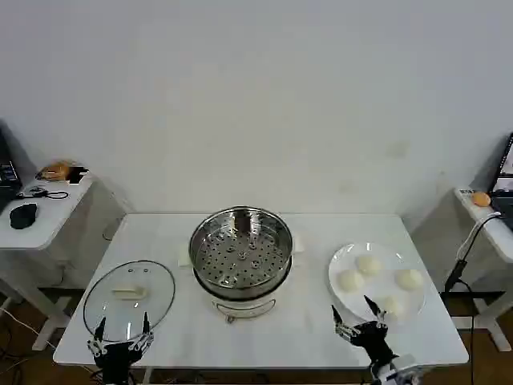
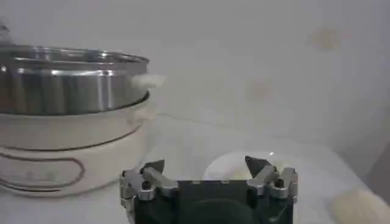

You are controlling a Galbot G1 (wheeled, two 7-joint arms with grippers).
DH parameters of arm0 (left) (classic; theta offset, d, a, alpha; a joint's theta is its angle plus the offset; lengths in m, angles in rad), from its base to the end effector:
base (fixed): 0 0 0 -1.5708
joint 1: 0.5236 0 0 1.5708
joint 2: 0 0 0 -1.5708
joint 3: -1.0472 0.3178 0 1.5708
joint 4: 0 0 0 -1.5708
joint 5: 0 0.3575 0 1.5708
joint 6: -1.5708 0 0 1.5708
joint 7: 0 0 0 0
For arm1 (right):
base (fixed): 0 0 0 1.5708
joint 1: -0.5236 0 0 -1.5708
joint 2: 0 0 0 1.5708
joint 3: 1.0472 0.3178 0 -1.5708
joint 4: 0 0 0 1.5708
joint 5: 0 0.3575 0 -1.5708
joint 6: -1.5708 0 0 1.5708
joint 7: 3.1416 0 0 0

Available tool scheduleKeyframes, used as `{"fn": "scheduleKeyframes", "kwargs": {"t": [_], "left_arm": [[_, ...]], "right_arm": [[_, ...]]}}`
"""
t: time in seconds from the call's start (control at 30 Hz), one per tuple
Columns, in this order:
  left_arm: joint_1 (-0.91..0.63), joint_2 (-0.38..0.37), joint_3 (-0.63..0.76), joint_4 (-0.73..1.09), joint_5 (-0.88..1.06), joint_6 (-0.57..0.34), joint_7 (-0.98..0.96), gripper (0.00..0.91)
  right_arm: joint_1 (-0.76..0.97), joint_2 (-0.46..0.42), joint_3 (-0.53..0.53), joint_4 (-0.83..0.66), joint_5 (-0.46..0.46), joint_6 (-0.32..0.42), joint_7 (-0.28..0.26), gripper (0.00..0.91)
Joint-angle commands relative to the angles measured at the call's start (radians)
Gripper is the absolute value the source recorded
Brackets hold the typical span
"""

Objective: Take steamed baozi put them in steamer then cover it.

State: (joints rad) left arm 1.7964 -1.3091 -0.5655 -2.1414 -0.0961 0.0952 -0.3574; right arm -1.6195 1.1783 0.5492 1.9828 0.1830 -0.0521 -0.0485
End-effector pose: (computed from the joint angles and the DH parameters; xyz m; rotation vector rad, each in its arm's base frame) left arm 0.1403 0.0444 -0.2905 0.3511 -2.8646 -0.2744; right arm 0.1896 -0.0745 -0.3103 0.2802 -2.8944 0.2553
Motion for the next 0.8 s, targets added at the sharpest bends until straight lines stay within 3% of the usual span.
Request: {"fn": "scheduleKeyframes", "kwargs": {"t": [0.03,0.1,0.13,0.2,0.3,0.47,0.5,0.53,0.6,0.67,0.7,0.73,0.8], "left_arm": [[-0.035,0.001,-0.025,-0.029,0.059,0.082,0.137,0.907],[-0.043,0.001,-0.032,-0.025,0.071,0.086,0.154,0.907],[-0.048,0.000,-0.036,-0.022,0.084,0.087,0.158,0.907],[-0.051,0.001,-0.037,-0.018,0.084,0.089,0.157,0.907],[-0.056,-0.001,-0.042,0.000,0.122,0.069,0.158,0.907],[-0.059,-0.002,-0.046,-0.001,0.130,0.067,0.158,0.907],[-0.060,-0.002,-0.047,-0.002,0.130,0.066,0.159,0.907],[-0.060,-0.001,-0.048,-0.003,0.130,0.066,0.160,0.907],[-0.063,0.001,-0.049,-0.006,0.130,0.068,0.159,0.907],[-0.065,0.003,-0.053,-0.009,0.134,0.068,0.160,0.907],[-0.066,0.004,-0.056,-0.013,0.139,0.067,0.161,0.907],[-0.067,0.005,-0.057,-0.015,0.140,0.067,0.161,0.907],[-0.069,0.008,-0.062,-0.021,0.142,0.068,0.165,0.907]], "right_arm": [[0.135,-0.134,0.035,-0.043,-0.058,-0.072,-0.013,0.907],[0.164,-0.183,0.045,-0.063,-0.070,-0.102,-0.030,0.907],[0.202,-0.238,0.055,-0.083,-0.082,-0.156,-0.060,0.907],[0.246,-0.303,0.061,-0.106,-0.106,-0.193,-0.099,0.907],[0.363,-0.436,0.039,-0.163,-0.141,-0.254,-0.199,0.907],[0.563,-0.594,-0.058,-0.283,-0.221,-0.279,-0.371,0.907],[0.637,-0.629,-0.105,-0.314,-0.258,-0.265,-0.428,0.907],[0.667,-0.641,-0.122,-0.335,-0.277,-0.262,-0.447,0.907],[0.829,-0.692,-0.269,-0.408,-0.333,-0.237,-0.536,0.907],[0.903,-0.703,-0.351,-0.460,-0.364,-0.206,-0.592,0.907],[0.991,-0.716,-0.450,-0.502,-0.384,-0.179,-0.659,0.907],[1.008,-0.719,-0.459,-0.506,-0.387,-0.177,-0.674,0.907],[1.139,-0.732,-0.615,-0.553,-0.411,-0.145,-0.774,0.907]]}}
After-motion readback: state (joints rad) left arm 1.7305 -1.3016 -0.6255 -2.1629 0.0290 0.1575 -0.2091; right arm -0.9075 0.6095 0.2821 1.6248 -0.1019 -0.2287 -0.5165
